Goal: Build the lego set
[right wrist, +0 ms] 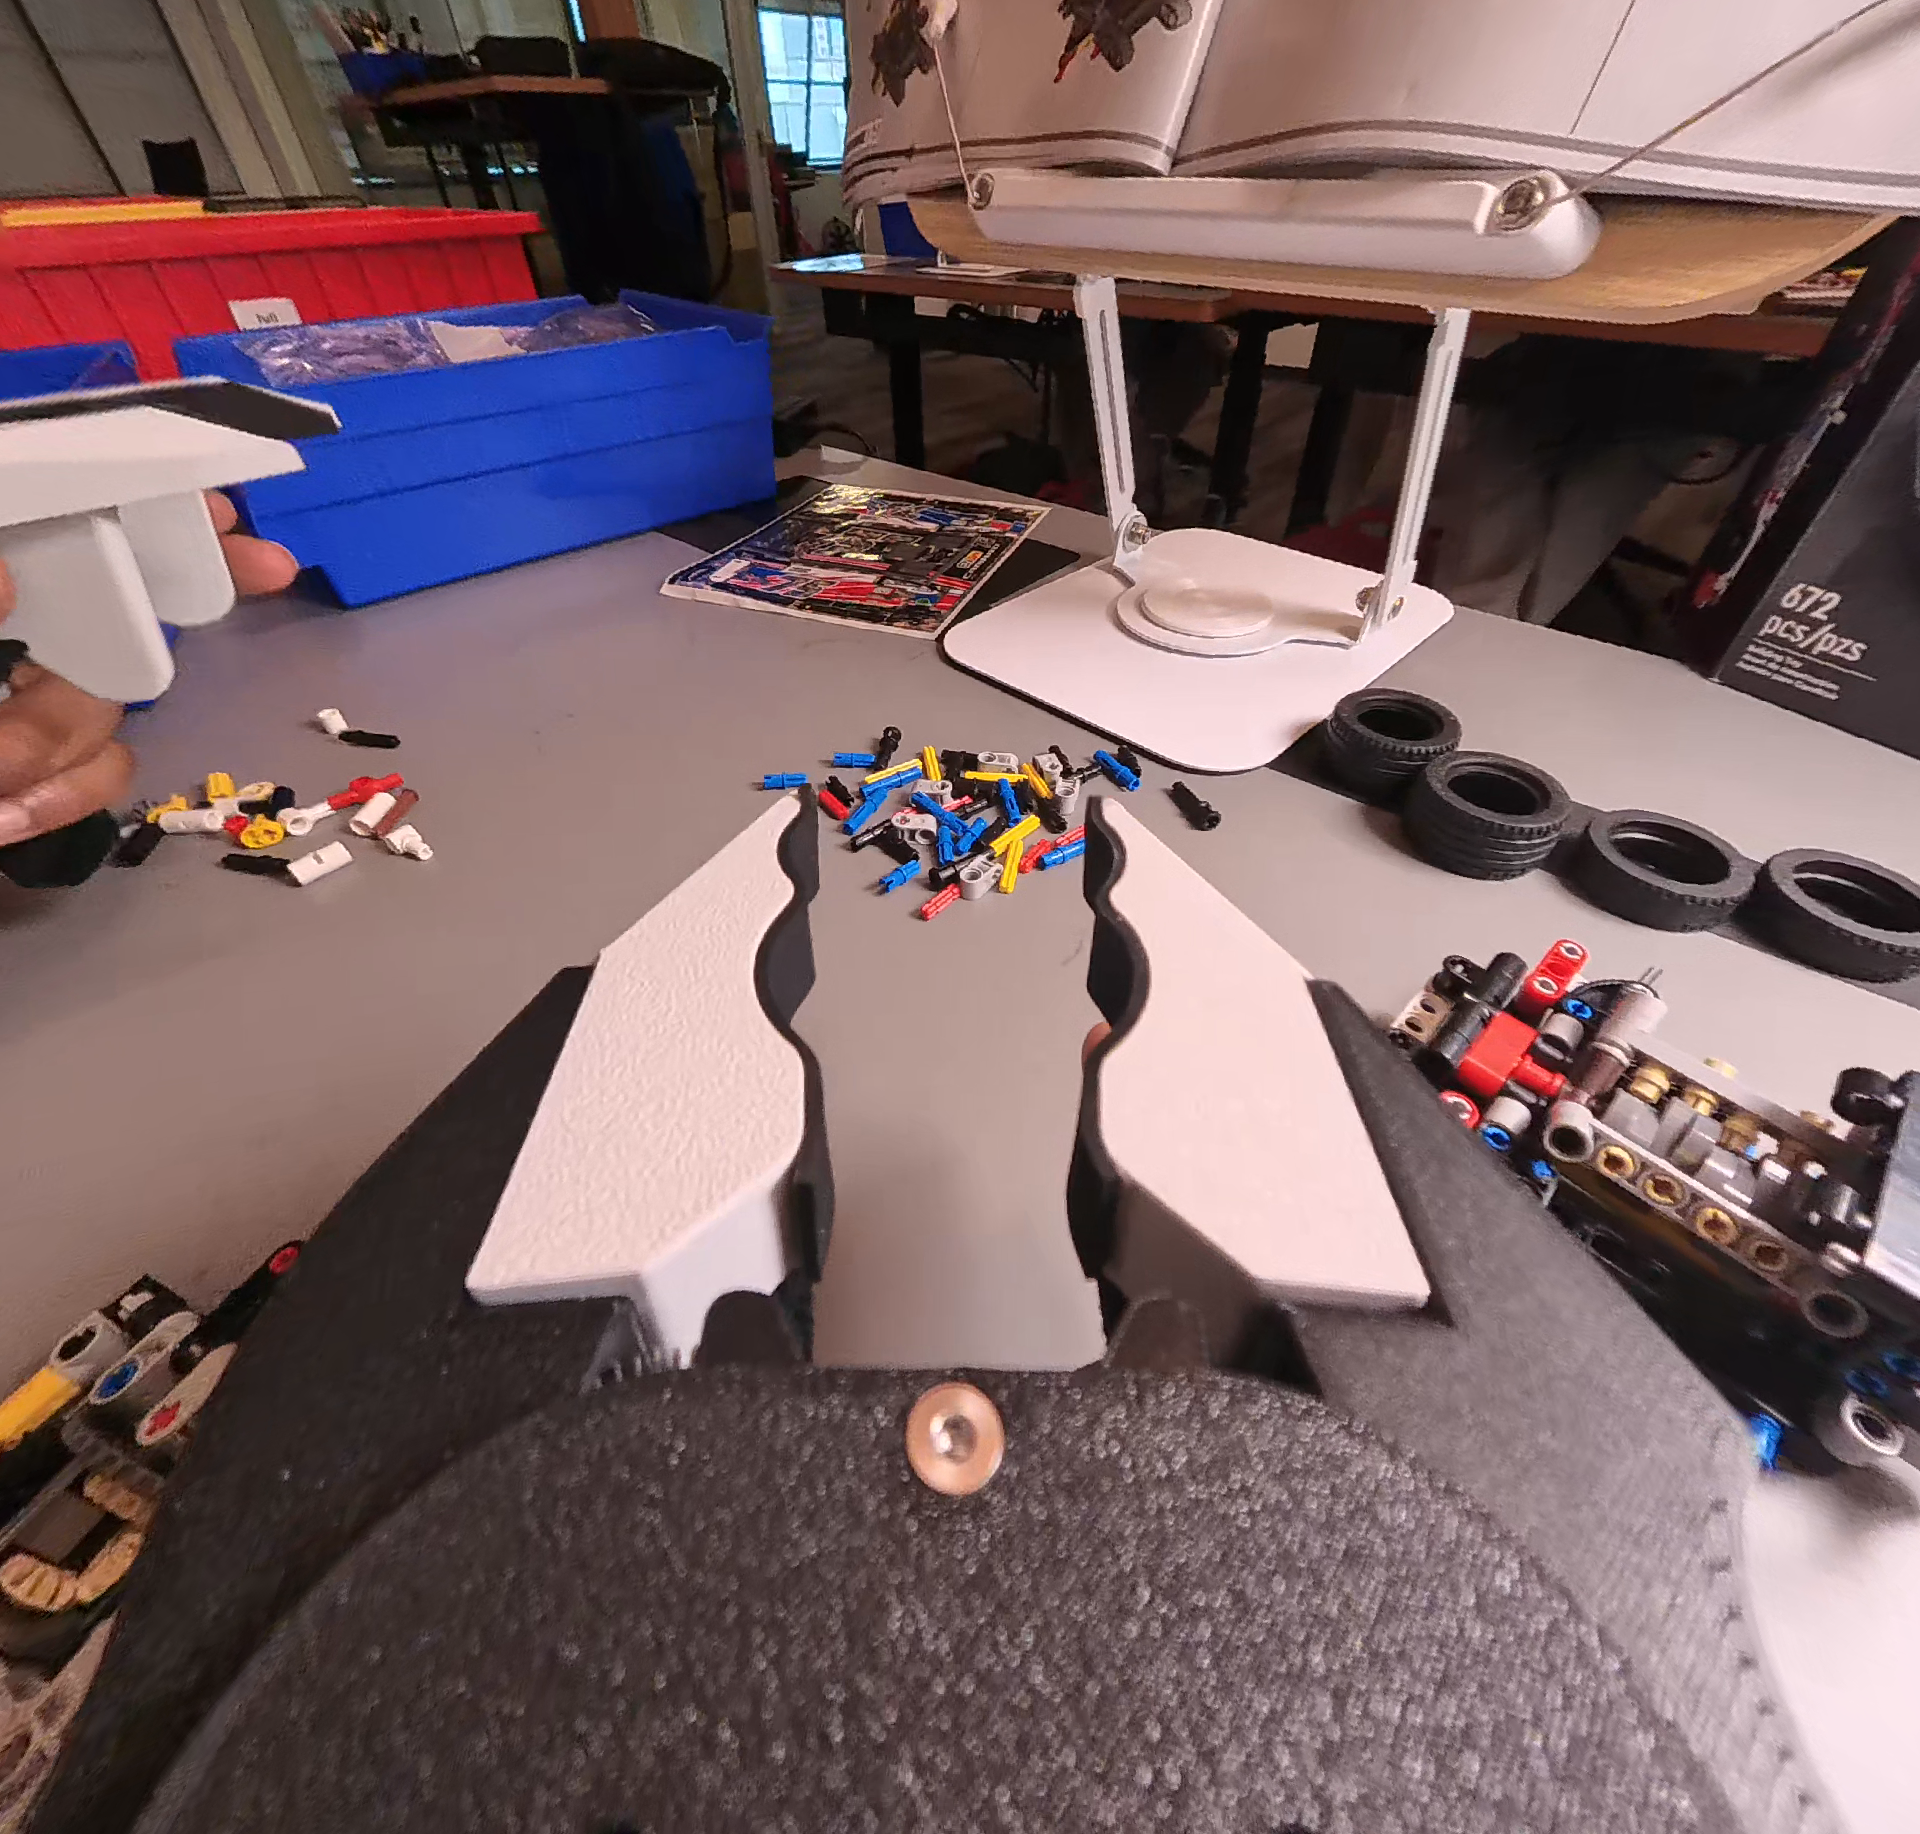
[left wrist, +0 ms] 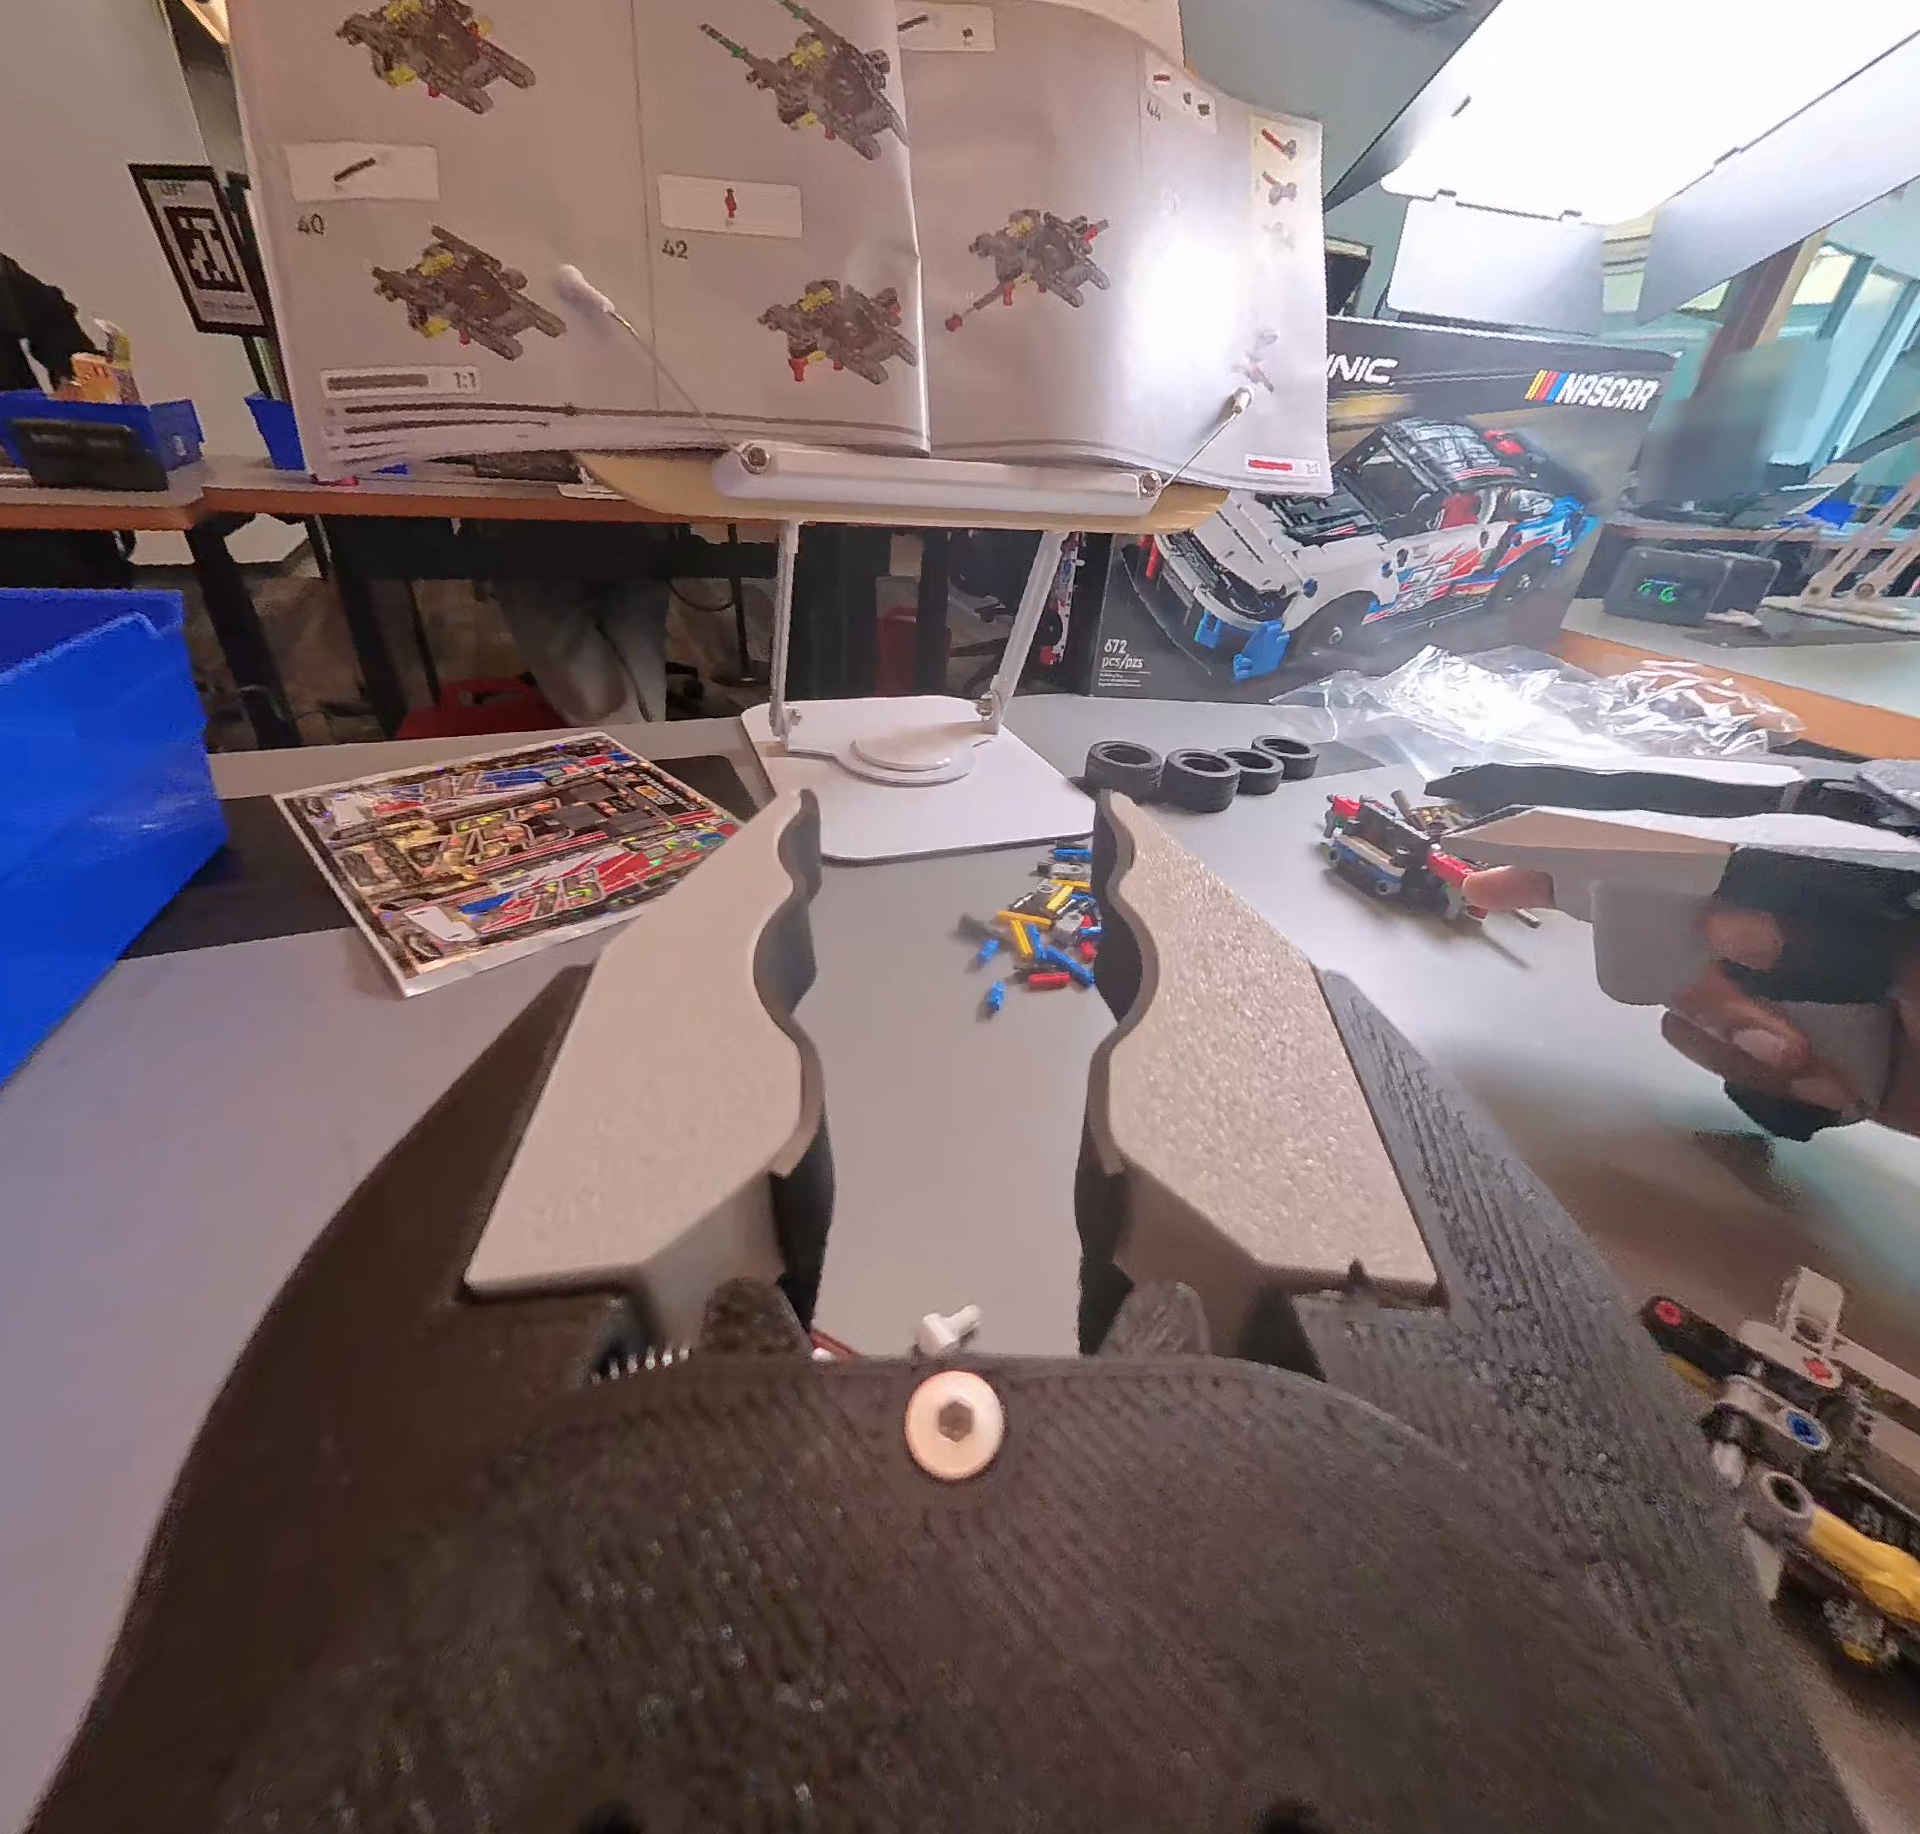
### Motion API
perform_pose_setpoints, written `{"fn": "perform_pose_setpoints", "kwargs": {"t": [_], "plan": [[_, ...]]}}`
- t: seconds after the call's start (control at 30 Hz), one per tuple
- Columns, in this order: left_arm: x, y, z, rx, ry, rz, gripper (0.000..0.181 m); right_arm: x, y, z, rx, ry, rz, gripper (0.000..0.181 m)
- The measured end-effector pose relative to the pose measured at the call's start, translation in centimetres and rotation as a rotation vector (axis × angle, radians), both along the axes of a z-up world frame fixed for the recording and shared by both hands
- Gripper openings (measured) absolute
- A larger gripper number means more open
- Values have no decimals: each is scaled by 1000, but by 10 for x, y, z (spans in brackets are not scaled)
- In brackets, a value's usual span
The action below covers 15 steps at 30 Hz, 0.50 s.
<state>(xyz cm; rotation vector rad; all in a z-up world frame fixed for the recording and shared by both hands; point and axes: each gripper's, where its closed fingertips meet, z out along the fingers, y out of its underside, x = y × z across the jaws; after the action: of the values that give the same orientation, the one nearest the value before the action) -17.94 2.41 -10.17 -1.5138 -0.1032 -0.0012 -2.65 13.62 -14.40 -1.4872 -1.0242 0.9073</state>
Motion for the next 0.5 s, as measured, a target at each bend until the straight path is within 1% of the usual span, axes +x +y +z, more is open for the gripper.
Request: {"fn": "perform_pose_setpoints", "kwargs": {"t": [0.1, 0.17, 0.23, 0.3, 0.37, 0.43, 0.5], "plan": [[-9, -6, 6, -4, 67, 42, 47, 2, -2, -2, 35, -25, 6, 50], [-20, -15, 20, 1, 96, 61, 41, 6, -2, -4, 29, -29, 5, 50], [-35, -28, 35, -30, 91, 73, 38, 11, -1, -2, 12, -14, -3, 50], [-57, -52, 58, -31, 104, 104, 36, 14, 1, -2, 2, -4, -10, 49], [-85, -80, 71, -103, 133, 144, 33, 18, 1, -1, 1, -3, -15, 49], [-120, -116, 71, -254, 159, 180, 35, 21, 1, -2, 2, -4, -18, 49], [-159, -157, 65, -422, 156, 215, 36, 24, 0, -2, -2, -3, -13, 49]]}}
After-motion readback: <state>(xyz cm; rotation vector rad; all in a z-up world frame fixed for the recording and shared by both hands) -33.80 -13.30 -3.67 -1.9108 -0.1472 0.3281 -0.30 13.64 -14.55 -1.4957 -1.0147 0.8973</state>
